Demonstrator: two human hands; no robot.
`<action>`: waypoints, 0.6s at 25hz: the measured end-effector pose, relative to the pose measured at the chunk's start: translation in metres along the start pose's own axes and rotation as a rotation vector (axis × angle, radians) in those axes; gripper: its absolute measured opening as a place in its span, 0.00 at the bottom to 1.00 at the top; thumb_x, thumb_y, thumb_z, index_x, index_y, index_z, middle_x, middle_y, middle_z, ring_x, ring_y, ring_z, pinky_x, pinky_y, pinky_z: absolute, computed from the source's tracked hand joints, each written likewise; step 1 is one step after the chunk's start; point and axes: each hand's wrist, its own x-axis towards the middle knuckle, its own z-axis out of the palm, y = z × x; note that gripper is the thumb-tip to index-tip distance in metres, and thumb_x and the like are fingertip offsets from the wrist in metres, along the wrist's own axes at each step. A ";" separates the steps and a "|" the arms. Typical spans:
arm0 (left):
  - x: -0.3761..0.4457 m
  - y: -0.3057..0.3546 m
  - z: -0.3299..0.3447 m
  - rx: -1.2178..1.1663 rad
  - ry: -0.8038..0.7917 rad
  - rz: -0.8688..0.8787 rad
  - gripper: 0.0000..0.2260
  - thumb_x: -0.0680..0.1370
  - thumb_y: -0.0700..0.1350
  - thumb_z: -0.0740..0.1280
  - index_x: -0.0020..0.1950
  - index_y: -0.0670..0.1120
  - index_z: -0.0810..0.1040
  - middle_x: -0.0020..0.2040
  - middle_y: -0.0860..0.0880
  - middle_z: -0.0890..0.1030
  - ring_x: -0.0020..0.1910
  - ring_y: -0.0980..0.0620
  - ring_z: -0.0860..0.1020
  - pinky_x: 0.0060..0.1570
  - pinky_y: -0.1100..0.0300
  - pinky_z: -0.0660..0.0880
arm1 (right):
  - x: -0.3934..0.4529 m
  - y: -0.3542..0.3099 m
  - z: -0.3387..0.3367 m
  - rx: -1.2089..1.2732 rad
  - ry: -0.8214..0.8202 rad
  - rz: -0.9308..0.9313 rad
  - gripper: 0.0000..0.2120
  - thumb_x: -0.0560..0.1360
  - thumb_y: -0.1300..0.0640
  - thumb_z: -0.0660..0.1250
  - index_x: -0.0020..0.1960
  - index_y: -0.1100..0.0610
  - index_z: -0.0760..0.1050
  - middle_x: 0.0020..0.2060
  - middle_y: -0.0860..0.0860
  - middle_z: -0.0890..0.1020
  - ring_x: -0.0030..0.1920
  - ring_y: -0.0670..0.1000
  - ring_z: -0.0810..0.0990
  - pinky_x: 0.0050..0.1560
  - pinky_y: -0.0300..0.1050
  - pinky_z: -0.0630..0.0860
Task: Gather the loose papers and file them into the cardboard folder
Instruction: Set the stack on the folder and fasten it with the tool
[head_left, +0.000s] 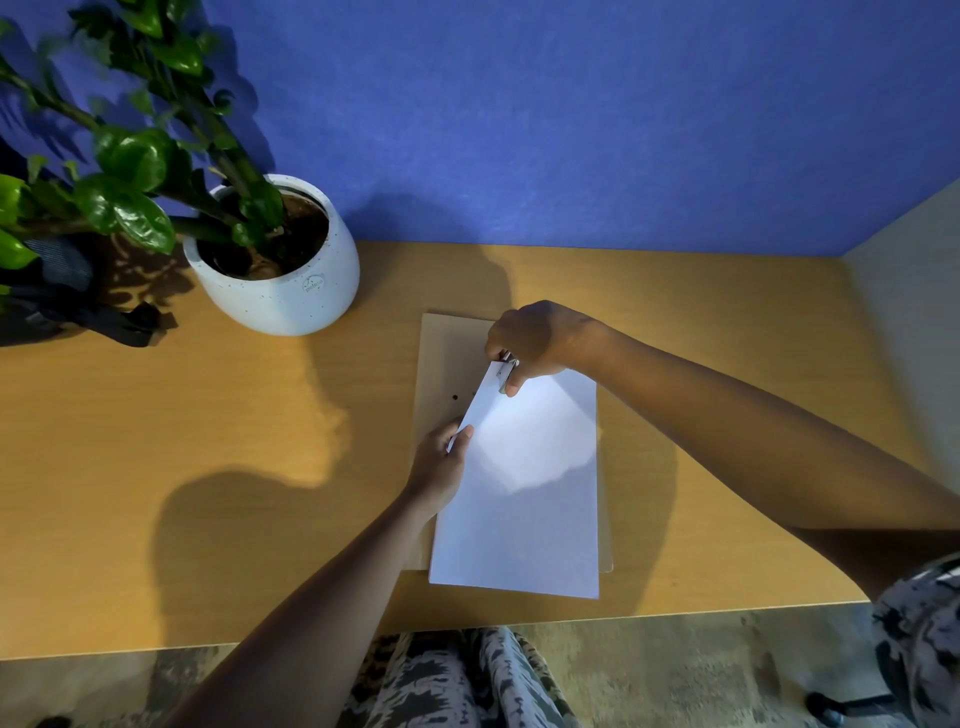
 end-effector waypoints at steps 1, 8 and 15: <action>0.000 0.000 0.000 0.003 0.000 -0.004 0.14 0.84 0.44 0.60 0.39 0.50 0.74 0.26 0.64 0.74 0.27 0.64 0.72 0.27 0.74 0.65 | 0.000 0.000 0.000 -0.006 0.002 -0.003 0.19 0.71 0.43 0.74 0.54 0.55 0.80 0.50 0.50 0.82 0.47 0.54 0.82 0.49 0.48 0.80; -0.002 0.008 -0.002 0.014 -0.015 -0.022 0.10 0.84 0.44 0.60 0.44 0.49 0.75 0.38 0.52 0.75 0.27 0.68 0.73 0.28 0.75 0.66 | 0.006 0.001 0.002 -0.056 0.009 -0.016 0.20 0.71 0.43 0.74 0.55 0.56 0.80 0.50 0.52 0.84 0.48 0.55 0.83 0.50 0.50 0.81; 0.000 0.004 -0.002 0.015 -0.014 -0.058 0.11 0.84 0.45 0.60 0.47 0.43 0.78 0.28 0.59 0.75 0.27 0.61 0.70 0.30 0.69 0.64 | 0.011 0.002 0.006 -0.090 0.022 -0.046 0.16 0.72 0.44 0.73 0.53 0.56 0.82 0.47 0.50 0.85 0.46 0.54 0.83 0.47 0.47 0.80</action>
